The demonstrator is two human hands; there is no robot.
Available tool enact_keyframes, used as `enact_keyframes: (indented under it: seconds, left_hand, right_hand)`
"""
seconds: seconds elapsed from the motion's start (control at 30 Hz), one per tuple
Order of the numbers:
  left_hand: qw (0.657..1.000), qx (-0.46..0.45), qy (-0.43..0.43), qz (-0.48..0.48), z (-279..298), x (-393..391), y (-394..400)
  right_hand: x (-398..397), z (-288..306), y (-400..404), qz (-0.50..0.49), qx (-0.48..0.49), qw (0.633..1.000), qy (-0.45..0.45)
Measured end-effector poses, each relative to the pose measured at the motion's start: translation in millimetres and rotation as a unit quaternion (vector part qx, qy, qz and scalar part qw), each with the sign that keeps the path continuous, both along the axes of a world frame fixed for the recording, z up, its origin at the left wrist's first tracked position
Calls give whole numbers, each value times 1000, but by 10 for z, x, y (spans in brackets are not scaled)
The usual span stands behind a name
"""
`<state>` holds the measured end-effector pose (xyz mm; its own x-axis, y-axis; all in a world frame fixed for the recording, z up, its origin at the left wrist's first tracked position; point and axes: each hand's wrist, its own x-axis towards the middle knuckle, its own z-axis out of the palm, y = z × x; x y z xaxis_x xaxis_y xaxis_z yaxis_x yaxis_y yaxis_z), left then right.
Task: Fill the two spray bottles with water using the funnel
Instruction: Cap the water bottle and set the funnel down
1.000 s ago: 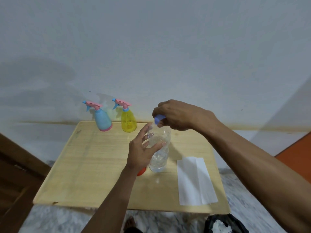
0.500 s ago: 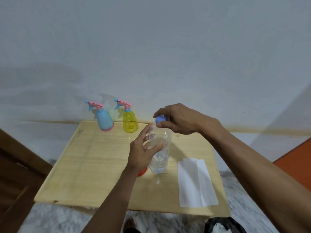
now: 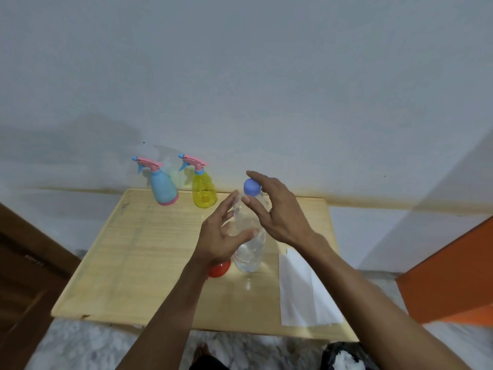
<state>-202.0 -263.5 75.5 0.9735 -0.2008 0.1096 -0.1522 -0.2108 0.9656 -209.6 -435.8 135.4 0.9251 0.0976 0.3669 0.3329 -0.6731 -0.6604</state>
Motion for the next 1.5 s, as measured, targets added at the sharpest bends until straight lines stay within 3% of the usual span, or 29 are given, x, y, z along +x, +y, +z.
enact_keyframes:
  seconds: [0.13, 0.3, 0.47, 0.97, 1.23, 1.5]
  left_hand:
    - [998, 39, 25, 38, -176, 5, 364]
    - [973, 151, 76, 157, -671, -102, 674]
    - [962, 227, 91, 120, -1067, -153, 599]
    - [970, 216, 28, 108, -1406, -44, 578]
    - [971, 211, -35, 107, -1190, 104, 782]
    - [976, 177, -75, 104, -901, 797, 398]
  right_hand:
    - [-128, -188, 135, 6, 98, 995, -7]
    - [-106, -394, 212, 0, 87, 995, -58]
    - [-90, -487, 280, -24, 103, 993, -50]
    - [-173, -558, 548, -156, 116, 979, -61]
    - [-176, -384, 523, -226, 146, 962, -41]
    - [377, -59, 112, -240, 125, 958, -100]
